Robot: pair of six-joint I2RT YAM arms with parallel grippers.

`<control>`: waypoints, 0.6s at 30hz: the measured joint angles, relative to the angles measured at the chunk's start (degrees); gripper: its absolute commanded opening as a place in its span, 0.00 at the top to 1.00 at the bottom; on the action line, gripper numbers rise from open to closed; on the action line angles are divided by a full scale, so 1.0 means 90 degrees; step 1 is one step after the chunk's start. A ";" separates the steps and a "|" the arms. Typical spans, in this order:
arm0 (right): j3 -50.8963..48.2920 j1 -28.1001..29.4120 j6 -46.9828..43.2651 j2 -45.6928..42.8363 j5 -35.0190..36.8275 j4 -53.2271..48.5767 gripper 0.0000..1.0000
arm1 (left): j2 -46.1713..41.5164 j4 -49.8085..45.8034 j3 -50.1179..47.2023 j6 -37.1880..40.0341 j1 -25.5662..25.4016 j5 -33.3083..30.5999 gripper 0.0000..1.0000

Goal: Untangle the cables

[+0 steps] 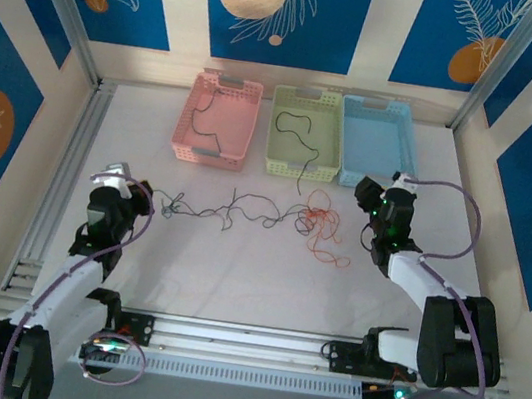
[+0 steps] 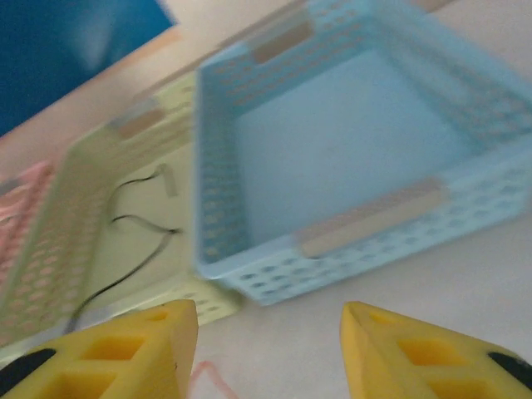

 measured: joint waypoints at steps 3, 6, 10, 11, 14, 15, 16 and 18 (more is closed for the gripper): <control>0.0444 0.0546 -0.0486 0.0510 -0.1168 0.0189 0.51 | 0.0041 0.0078 -0.0010 0.0000 0.0000 0.0066 1.00; 0.1287 0.1365 -0.1005 0.1282 -0.2317 0.0102 0.50 | 0.0063 0.0138 -0.0036 0.0000 0.0000 0.0095 1.00; 0.2290 0.2276 -0.1566 0.2140 -0.3444 -0.0255 0.49 | 0.0075 0.0182 -0.0063 0.0000 0.0000 0.0114 1.00; 0.2516 0.2470 -0.1710 0.2331 -0.3660 -0.0410 0.49 | 0.0100 0.0206 -0.0063 0.0000 0.0000 0.0114 1.00; 0.3121 0.2917 -0.2154 0.2885 -0.4211 -0.0962 0.47 | 0.0148 0.0228 -0.0066 0.0002 0.0000 0.0155 1.00; 0.3298 0.3019 -0.2293 0.3045 -0.4318 -0.1175 0.47 | 0.0151 0.0231 -0.0068 0.0002 0.0000 0.0163 1.00; 0.3436 0.3099 -0.2421 0.3181 -0.4408 -0.1353 0.45 | 0.0151 0.0248 -0.0070 0.0000 0.0000 0.0163 1.00; 0.3708 0.3288 -0.2732 0.3466 -0.4517 -0.1790 0.44 | 0.0151 0.0296 -0.0078 0.0002 0.0000 0.0163 1.00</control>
